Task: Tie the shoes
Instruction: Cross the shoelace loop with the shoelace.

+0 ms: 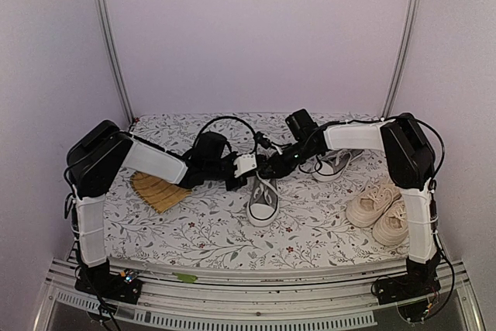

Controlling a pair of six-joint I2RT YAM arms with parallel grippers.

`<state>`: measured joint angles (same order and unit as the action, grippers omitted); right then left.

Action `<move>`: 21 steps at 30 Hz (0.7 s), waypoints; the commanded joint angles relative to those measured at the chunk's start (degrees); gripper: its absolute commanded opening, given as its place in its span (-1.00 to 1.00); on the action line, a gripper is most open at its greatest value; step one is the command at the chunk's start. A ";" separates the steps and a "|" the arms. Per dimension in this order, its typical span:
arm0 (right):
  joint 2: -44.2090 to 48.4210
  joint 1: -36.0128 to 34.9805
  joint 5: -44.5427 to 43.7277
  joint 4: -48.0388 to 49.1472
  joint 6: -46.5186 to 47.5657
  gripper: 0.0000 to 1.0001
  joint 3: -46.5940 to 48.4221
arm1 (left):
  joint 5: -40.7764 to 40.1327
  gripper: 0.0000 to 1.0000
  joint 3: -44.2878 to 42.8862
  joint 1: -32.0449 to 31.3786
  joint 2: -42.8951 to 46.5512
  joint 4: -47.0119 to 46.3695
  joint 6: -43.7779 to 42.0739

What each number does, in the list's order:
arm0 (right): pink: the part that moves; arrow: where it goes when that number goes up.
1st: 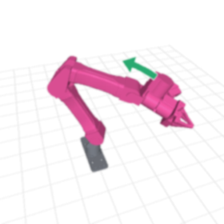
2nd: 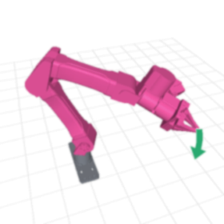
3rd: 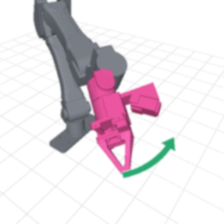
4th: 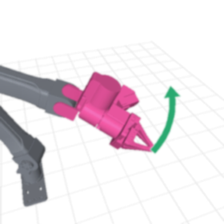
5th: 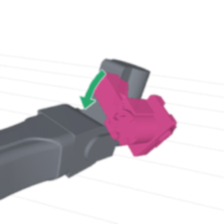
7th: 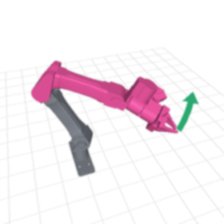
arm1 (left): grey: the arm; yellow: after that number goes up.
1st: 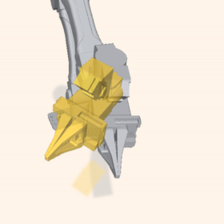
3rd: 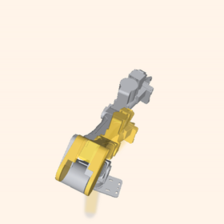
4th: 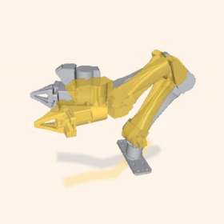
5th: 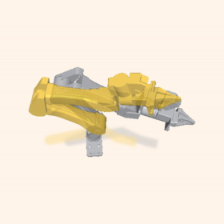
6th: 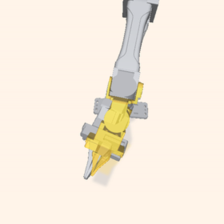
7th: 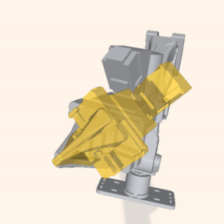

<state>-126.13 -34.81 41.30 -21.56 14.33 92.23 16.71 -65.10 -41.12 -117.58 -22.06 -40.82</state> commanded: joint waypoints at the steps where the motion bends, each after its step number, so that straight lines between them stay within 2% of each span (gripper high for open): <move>1: -1.43 -0.70 0.71 1.49 -0.02 -0.45 -0.55 | 2.94 -1.00 0.22 -0.16 0.60 -2.35 4.20; 3: -1.64 -0.93 -0.15 2.58 -0.74 -0.46 -0.87 | 3.06 -1.00 0.17 -0.16 0.51 -2.35 4.70; 14: 0.49 -1.14 -7.45 5.34 -2.37 -0.96 -3.38 | 3.84 -1.00 0.39 0.75 1.04 -2.55 6.45; 21: 4.93 0.09 -4.10 7.25 -4.21 -0.99 -4.91 | 3.86 -1.00 0.76 0.78 1.05 -2.65 6.33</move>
<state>-124.95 -35.42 36.58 -16.05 11.55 88.77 18.92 -64.82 -40.47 -117.58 -23.20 -35.05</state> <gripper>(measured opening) 0.014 0.007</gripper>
